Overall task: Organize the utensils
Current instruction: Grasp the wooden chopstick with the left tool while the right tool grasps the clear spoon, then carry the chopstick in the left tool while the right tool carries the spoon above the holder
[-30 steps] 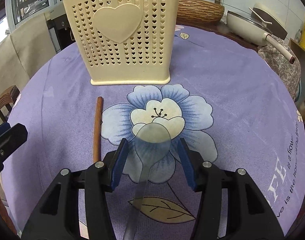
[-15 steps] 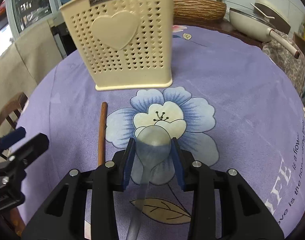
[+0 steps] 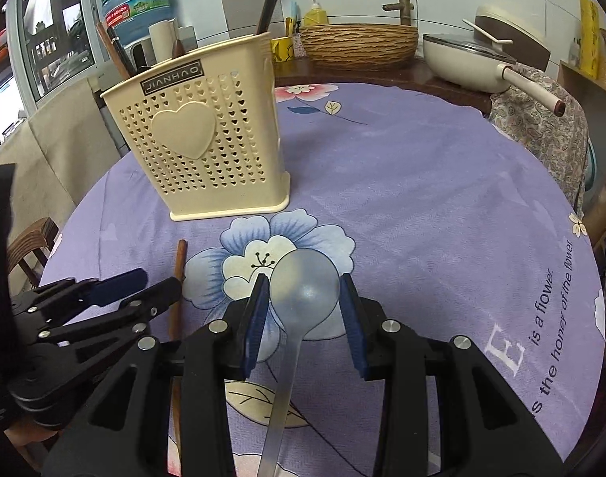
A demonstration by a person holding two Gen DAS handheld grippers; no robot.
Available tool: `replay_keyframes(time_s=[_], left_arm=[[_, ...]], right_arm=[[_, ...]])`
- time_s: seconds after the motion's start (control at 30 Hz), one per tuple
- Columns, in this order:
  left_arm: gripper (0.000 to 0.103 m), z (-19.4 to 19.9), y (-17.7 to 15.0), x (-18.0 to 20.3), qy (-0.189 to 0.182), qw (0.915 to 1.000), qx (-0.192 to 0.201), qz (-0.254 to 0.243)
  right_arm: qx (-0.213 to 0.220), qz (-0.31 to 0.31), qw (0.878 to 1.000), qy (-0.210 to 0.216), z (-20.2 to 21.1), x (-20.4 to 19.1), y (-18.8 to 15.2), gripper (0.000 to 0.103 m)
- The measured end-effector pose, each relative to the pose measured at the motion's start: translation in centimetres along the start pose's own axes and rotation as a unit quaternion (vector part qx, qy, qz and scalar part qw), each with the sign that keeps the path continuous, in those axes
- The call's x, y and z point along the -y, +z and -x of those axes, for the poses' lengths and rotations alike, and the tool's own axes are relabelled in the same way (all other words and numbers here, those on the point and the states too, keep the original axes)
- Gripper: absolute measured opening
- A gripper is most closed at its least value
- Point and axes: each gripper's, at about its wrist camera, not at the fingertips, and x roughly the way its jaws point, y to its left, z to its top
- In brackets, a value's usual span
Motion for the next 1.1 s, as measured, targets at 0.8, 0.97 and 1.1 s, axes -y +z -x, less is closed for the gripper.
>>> replay_keyframes(time_s=[0.8,0.97,1.1], left_arm=[[0.007,3.5,2.2,-0.4,-0.039,0.9965,0.057,0.048],[0.007,6.4,2.9,-0.5,-0.048,0.9932,0.093,0.051],[0.007,9.1,3.5,-0.8,-0.053,0.9894,0.125,0.052]], right_arm=[[0.036,0.002,0.999,0.022,2.0,0.7,0.1,0.037],[0.051,0.005,0.998,0.034,3.6,0.7,0.8,0.037],[0.063,0.009,0.997,0.042,5.3,0.7,1.4,0.037]])
